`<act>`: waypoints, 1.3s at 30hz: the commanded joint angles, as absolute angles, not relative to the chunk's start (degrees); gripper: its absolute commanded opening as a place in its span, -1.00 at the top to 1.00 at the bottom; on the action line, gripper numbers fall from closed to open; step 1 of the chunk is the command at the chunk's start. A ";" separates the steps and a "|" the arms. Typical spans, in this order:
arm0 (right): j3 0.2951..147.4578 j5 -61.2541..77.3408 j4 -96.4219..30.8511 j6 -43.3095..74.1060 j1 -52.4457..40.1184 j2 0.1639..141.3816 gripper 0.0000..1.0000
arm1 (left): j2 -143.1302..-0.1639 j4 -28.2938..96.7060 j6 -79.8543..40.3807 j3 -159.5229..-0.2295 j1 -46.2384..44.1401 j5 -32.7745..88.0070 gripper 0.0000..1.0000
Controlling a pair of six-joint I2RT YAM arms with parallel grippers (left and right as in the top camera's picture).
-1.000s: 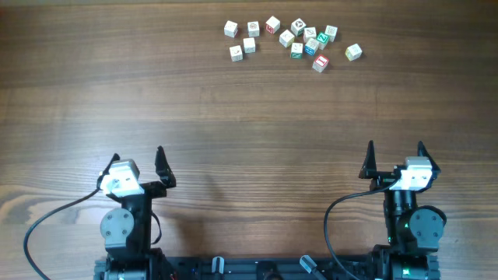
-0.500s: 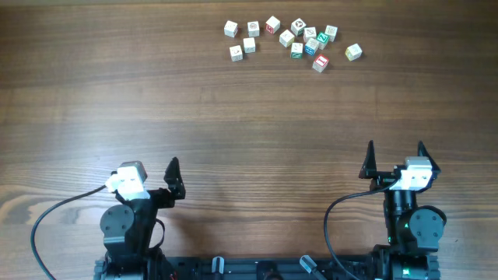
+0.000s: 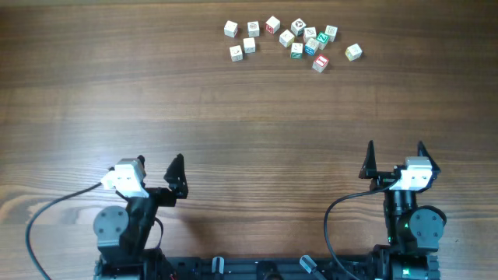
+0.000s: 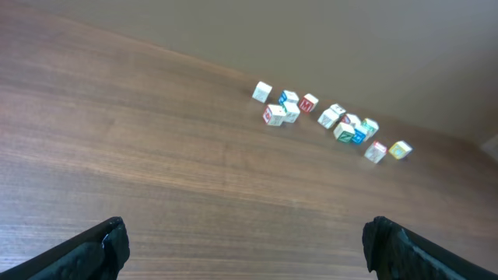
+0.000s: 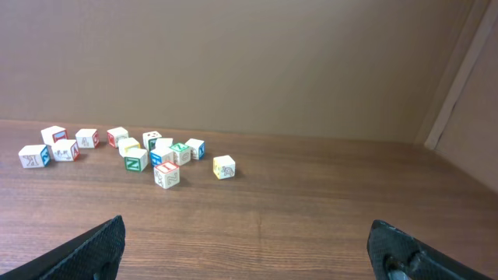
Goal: Form a tower
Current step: 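Raise the left arm and reach toward the block cluster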
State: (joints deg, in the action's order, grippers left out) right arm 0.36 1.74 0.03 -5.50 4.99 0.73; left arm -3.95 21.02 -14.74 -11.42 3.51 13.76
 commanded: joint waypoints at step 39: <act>0.30 2.63 0.10 -6.02 5.21 0.27 -0.99 | -84.20 42.22 -19.97 -76.18 -10.83 12.73 -0.99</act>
State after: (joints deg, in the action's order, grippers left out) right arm 0.36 1.74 0.01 -5.52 4.99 0.73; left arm -83.05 43.07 -19.66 -74.65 -10.13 14.52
